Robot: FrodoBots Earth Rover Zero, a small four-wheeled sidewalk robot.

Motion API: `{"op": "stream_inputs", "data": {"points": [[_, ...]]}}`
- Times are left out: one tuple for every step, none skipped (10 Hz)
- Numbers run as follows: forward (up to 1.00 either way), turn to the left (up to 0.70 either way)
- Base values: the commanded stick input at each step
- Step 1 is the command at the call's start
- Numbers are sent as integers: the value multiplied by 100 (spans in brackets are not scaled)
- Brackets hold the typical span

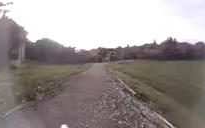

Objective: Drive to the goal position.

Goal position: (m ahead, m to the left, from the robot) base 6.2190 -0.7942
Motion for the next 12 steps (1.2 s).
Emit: {"op": "stream_inputs", "data": {"points": [[70,0],[70,0],[70,0],[70,0],[70,0],[70,0],[70,0],[70,0],[70,0],[70,0],[70,0],[70,0]]}}
